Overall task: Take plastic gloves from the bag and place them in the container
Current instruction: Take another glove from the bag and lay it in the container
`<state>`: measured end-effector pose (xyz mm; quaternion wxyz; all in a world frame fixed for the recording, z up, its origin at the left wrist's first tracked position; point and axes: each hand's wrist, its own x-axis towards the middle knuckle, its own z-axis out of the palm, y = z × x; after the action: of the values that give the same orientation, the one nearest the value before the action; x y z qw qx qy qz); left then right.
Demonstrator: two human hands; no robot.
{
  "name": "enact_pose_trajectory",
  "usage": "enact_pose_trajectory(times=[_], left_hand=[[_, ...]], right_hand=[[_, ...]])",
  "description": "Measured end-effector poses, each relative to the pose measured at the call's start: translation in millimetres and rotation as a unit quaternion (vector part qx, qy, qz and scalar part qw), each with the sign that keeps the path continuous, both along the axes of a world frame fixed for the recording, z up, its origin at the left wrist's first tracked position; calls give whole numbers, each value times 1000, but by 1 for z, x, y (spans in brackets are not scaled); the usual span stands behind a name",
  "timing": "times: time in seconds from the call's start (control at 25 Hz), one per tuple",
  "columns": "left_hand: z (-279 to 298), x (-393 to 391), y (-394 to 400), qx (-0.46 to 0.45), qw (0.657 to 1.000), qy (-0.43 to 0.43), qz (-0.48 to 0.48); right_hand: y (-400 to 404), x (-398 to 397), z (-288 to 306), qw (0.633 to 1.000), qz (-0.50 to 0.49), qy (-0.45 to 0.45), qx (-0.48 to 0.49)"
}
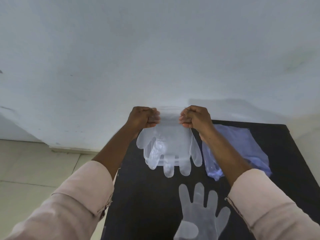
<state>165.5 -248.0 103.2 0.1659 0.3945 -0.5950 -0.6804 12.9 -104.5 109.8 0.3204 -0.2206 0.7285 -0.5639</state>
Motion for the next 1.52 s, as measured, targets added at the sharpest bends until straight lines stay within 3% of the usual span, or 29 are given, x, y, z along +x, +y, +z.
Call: enact_pose_trajectory(times=[0.16, 0.32, 0.44, 0.56, 0.68, 0.8, 0.92, 1.0, 1.36, 1.52], left_hand=[[7, -36, -31, -40, 998, 22, 39], [34, -50, -47, -154, 981, 101, 60], [46, -45, -38, -236, 957, 158, 54], [15, -26, -19, -256, 955, 144, 48], [-45, -4, -3, -262, 964, 44, 28], [-97, 10, 2, -321, 946, -36, -30], [-131, 16, 3, -497, 847, -159, -104], [-139, 17, 5, -535, 806, -226, -112], [-145, 16, 8, -545, 790, -245, -140], [-146, 19, 8, -532, 786, -249, -193]], right_hand=[[-43, -31, 4, 998, -17, 54, -41], [-63, -44, 25, 972, -40, 187, -138], [-55, -38, 30, 953, -64, 206, -214], [-35, -22, -3, 948, -64, 219, -220], [-13, -4, -60, 962, -14, 220, -158], [4, 6, -105, 959, 37, 276, -44], [13, 4, -141, 898, 67, 418, 121], [15, 5, -153, 884, 54, 420, 198], [13, 10, -160, 899, 30, 357, 253], [16, 8, -156, 899, 91, 318, 287]])
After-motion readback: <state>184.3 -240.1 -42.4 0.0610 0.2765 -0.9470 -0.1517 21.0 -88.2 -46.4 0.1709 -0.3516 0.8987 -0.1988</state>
